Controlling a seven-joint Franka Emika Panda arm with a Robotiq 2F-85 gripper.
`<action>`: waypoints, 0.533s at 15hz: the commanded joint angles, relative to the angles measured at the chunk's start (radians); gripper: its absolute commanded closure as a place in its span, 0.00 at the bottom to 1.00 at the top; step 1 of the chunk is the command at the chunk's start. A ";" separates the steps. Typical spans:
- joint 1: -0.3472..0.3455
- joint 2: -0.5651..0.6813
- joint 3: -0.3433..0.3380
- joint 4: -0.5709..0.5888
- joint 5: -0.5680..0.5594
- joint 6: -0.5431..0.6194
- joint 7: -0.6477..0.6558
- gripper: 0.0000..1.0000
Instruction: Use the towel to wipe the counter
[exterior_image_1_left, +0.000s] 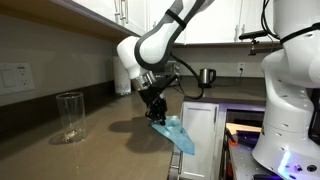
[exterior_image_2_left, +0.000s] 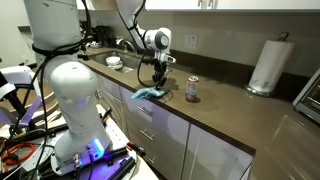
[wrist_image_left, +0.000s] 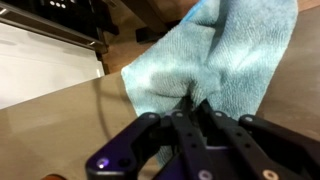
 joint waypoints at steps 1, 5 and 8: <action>-0.008 -0.004 -0.008 0.010 -0.106 -0.008 0.094 0.95; -0.007 0.003 -0.011 0.012 -0.187 0.029 0.165 0.95; -0.005 0.007 -0.009 0.013 -0.235 0.073 0.203 0.95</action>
